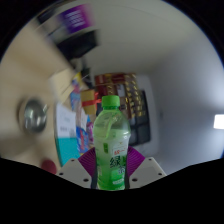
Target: Pour water
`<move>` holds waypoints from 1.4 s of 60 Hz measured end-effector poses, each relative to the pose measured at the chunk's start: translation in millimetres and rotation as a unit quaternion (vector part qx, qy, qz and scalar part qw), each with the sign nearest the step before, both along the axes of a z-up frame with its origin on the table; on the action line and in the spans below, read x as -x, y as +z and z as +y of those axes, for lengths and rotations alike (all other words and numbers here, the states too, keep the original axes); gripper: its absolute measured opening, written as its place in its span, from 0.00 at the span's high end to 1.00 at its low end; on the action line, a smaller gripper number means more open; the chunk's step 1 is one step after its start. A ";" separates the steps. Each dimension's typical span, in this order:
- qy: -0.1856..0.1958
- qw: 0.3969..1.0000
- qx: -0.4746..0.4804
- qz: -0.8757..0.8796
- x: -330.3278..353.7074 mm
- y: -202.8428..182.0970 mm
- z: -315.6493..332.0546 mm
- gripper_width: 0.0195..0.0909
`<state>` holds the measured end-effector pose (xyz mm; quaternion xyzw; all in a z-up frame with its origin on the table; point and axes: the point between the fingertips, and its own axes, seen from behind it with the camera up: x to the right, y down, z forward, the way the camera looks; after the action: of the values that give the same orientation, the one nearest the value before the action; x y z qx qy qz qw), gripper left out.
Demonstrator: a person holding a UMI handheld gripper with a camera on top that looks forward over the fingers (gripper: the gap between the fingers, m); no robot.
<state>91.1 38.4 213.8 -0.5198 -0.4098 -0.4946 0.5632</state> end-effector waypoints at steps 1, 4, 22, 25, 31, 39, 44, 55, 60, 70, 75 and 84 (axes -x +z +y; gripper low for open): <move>0.005 0.998 -0.003 0.055 0.7 3.4 -5.7 0.75; 0.019 0.975 0.001 0.220 -13.6 -0.3 -19.5 0.75; 0.059 0.744 0.054 0.663 -61.9 -85.2 -69.9 0.75; 0.053 0.747 0.051 0.661 -68.6 -92.5 -76.0 0.75; 0.039 0.747 0.071 0.660 -70.5 -125.7 -77.8 0.71; 0.055 0.765 0.051 0.639 -73.0 -126.0 -89.9 0.74; 0.058 0.766 0.041 0.639 -80.0 -125.6 -116.4 0.70; 0.038 0.757 0.075 0.648 -77.5 -134.4 -107.1 0.26; 0.040 0.751 0.090 0.653 -75.3 -132.3 -133.4 0.08; 0.027 0.769 0.090 0.633 -84.9 -119.5 -193.2 0.10; 0.032 0.771 0.090 0.630 -80.5 -108.6 -240.2 0.10; 0.035 0.768 0.086 0.633 -72.1 -94.3 -342.1 0.10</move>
<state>163.3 -303.7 119.5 -0.7466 -0.0190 0.0041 0.6650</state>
